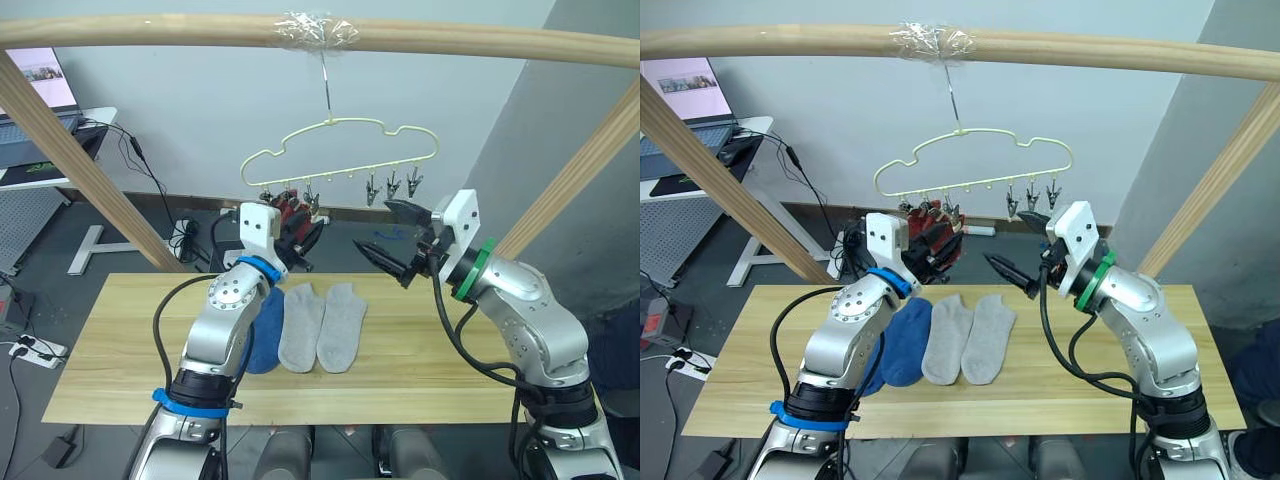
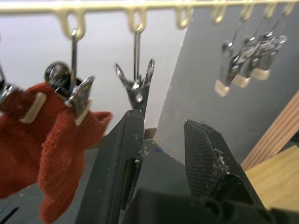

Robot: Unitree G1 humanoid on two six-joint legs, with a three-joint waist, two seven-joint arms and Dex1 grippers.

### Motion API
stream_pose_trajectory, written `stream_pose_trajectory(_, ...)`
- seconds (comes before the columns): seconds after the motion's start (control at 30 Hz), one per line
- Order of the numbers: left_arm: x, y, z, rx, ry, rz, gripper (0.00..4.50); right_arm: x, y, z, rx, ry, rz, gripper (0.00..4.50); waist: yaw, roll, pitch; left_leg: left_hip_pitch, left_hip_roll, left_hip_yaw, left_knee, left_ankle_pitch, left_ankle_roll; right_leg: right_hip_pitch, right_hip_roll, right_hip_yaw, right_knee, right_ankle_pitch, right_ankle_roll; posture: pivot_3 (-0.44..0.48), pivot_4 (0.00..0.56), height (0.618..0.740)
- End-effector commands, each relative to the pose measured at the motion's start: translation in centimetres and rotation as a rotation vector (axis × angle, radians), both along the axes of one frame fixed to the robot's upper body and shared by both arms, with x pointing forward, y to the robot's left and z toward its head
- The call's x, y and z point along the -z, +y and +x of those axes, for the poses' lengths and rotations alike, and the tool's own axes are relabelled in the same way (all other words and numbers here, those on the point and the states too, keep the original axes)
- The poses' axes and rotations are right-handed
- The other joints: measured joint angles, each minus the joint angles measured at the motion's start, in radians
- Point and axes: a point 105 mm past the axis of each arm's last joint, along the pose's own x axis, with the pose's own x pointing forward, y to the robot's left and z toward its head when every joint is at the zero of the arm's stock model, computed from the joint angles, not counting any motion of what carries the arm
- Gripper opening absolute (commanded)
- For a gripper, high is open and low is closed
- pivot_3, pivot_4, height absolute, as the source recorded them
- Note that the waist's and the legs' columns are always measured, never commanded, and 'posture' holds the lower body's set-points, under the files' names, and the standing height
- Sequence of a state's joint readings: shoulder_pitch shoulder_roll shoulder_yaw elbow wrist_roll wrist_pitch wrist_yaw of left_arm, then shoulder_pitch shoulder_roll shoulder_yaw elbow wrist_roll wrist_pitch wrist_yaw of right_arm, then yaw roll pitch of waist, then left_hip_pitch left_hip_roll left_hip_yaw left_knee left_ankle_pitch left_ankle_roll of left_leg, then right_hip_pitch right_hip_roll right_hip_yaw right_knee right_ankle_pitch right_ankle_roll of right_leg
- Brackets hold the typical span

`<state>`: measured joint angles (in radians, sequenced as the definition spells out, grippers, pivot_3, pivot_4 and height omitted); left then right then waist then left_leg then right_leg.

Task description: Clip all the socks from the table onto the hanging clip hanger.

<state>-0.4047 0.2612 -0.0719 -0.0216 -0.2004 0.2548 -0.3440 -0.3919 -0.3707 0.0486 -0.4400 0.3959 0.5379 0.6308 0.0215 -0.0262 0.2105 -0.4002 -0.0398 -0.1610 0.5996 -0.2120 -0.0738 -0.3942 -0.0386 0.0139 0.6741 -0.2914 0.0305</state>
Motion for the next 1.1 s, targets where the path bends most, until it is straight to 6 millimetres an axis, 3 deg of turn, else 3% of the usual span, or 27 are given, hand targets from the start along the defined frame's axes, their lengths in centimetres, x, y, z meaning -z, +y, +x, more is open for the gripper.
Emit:
stream_pose_trajectory(0.03, -1.0, -0.1, 0.6, -0.025, -0.05, -0.012, 1.65, -1.7, 0.0, -0.6, -0.021, -0.06, 0.014, 4.5, 0.0, 0.0, 0.0, 0.0, 0.0, 0.0, 0.0, 0.0, 0.0, 0.0, 0.0, 0.0, 0.0, 0.0, 0.0, 0.055, 0.203, 0.74)
stream_pose_trajectory(0.33, -1.0, 0.8, 2.1, -0.098, -0.062, -0.033, 1.65, -2.6, 0.0, -0.6, -0.029, -0.077, 0.02, 4.5, -0.004, 0.0, 0.0, 0.0, 0.0, 0.0, 0.002, 0.0, 0.0, 0.001, 0.0, 0.0, 0.001, 0.001, 0.0, 0.042, 0.201, 0.74)
stream_pose_trajectory(0.57, -1.0, 0.7, 2.1, -0.092, -0.066, -0.04, 1.65, -2.9, -0.1, -0.6, -0.029, -0.083, 0.018, 4.5, -0.012, 0.0, 0.0, 0.0, 0.0, 0.0, 0.005, 0.0, 0.0, 0.001, 0.001, 0.0, 0.002, 0.001, 0.0, 0.038, 0.196, 0.74)
stream_pose_trajectory(1.1, -2.8, -0.6, 3.0, -0.081, -0.113, -0.077, 1.65, -3.5, -0.1, -0.3, -0.025, -0.091, 0.022, 4.5, -0.023, -0.001, 0.0, 0.0, -0.001, 0.0, 0.008, 0.0, 0.0, 0.002, 0.001, -0.001, 0.004, 0.001, 0.001, 0.032, 0.193, 0.74)
